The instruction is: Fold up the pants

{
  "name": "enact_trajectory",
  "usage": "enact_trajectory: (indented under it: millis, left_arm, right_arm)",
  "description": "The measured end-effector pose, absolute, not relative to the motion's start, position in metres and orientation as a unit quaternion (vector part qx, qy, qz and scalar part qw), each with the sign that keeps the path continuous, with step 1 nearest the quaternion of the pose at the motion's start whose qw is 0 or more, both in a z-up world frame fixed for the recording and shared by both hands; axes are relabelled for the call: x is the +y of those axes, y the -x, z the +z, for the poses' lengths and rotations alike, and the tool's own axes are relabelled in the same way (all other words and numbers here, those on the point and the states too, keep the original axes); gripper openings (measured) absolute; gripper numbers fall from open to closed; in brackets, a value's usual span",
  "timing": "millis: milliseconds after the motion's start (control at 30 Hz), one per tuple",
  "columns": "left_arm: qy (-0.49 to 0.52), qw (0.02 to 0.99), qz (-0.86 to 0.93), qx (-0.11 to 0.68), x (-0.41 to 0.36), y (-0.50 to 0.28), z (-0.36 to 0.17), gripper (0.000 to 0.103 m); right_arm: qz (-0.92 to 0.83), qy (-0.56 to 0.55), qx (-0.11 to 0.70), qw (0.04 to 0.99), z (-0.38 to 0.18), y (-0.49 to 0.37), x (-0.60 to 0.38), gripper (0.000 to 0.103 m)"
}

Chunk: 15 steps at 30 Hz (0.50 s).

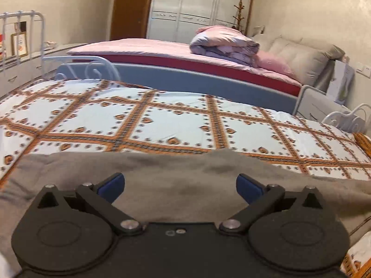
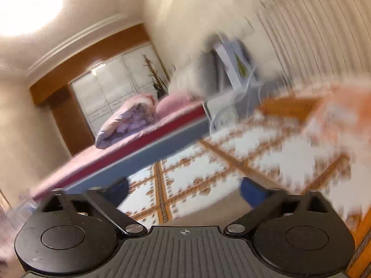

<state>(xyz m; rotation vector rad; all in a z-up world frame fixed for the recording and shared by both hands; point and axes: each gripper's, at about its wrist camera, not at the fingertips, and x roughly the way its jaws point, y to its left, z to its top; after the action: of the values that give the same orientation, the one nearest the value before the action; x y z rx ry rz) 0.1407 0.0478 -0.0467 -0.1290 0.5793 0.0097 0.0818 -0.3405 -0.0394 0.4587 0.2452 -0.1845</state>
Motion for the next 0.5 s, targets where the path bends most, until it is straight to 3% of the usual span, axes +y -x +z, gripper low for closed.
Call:
enact_trajectory:
  millis: [133,233,400,433,500]
  left_arm:
    - [0.06,0.952,-0.012,0.3,0.025,-0.138,-0.063,0.097]
    - [0.03,0.943,-0.021,0.33,0.011,-0.126,-0.073,0.097]
    - [-0.02,0.959,-0.023,0.282,0.003,-0.09,-0.056,0.097]
    - [-0.016,0.957,-0.018,0.288,0.006,-0.089,-0.055,0.094]
    - [-0.007,0.951,-0.025,0.307,0.014,-0.087,-0.056,0.072]
  right_arm:
    - [-0.059,-0.292,0.165,0.94,-0.046,-0.087,-0.339,0.103]
    - [-0.076,-0.266,0.177,0.944,-0.045,-0.069,-0.334,0.103]
    - [-0.065,-0.262,0.169,0.948,-0.036,-0.048,-0.343,0.103]
    - [-0.058,-0.284,0.167,0.943,-0.035,-0.048,-0.349,0.103]
    - [-0.035,-0.347,0.167,0.922,-0.041,-0.05,-0.357,0.103]
